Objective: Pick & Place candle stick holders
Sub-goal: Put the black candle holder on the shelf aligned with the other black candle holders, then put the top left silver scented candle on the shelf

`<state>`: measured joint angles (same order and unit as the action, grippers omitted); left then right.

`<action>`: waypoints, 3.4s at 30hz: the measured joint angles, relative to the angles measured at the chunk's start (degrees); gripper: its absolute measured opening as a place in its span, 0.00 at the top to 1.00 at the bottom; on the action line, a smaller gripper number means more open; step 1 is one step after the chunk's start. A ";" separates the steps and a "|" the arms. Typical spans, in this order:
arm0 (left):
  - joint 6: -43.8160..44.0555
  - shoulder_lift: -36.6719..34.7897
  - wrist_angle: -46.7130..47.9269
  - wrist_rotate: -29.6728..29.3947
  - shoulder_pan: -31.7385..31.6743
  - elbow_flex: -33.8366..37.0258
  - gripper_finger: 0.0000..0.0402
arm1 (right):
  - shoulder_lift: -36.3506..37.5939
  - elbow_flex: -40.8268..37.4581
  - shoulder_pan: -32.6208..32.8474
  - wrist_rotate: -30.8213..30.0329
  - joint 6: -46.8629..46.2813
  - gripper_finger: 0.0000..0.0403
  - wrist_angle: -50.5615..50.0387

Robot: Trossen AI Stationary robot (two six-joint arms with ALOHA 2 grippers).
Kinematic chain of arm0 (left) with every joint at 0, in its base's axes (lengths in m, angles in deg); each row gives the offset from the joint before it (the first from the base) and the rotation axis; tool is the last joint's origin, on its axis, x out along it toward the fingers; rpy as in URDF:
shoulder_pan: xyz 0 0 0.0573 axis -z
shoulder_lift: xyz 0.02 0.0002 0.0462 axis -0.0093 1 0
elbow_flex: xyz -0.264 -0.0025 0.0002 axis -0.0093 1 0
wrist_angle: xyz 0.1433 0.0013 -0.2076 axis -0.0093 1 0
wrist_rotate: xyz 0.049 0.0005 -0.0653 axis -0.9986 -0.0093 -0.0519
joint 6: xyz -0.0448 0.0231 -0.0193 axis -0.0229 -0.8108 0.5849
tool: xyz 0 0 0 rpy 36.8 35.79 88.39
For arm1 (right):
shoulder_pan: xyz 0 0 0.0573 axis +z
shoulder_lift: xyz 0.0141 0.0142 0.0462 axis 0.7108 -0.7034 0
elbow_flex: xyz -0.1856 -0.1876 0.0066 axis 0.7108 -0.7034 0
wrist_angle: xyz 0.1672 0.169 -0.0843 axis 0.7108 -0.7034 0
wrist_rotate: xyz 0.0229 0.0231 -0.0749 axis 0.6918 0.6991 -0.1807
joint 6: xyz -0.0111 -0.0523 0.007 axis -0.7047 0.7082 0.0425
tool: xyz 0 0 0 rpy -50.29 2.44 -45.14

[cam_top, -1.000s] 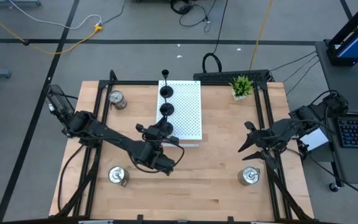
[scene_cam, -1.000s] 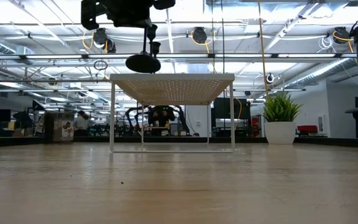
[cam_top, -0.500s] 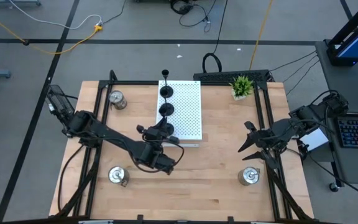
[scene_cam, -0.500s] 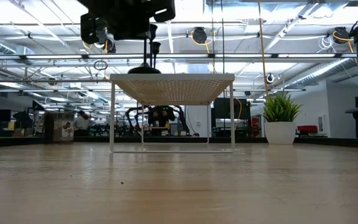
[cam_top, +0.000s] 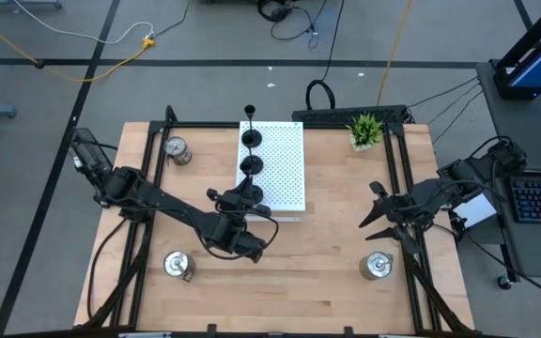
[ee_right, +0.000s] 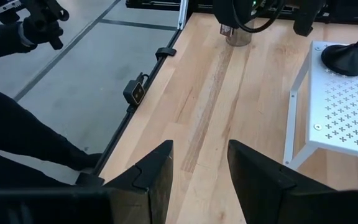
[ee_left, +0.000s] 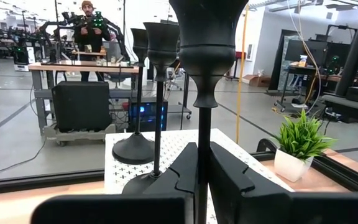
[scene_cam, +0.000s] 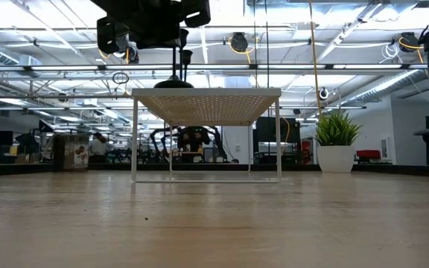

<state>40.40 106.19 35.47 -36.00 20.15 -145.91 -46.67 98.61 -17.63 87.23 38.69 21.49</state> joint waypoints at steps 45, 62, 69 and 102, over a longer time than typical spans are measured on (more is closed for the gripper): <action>-10.95 -0.17 -0.70 4.19 1.26 -1.00 0.58 | 0.00 0.00 0.01 -1.44 1.23 0.64 0.86; -15.70 -1.45 6.88 8.39 4.48 -2.07 0.55 | 0.00 0.00 0.01 -1.18 0.15 0.64 0.81; -16.26 -6.20 9.77 17.45 5.42 -2.05 0.55 | 0.48 0.00 0.03 -1.18 0.16 0.64 0.68; -1.98 -28.05 36.57 43.67 -10.95 -1.84 0.55 | 3.82 0.00 0.02 -4.98 3.30 0.64 1.25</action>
<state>38.42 78.14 72.04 7.67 9.20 -147.74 -42.85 98.61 -17.62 82.25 41.99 22.74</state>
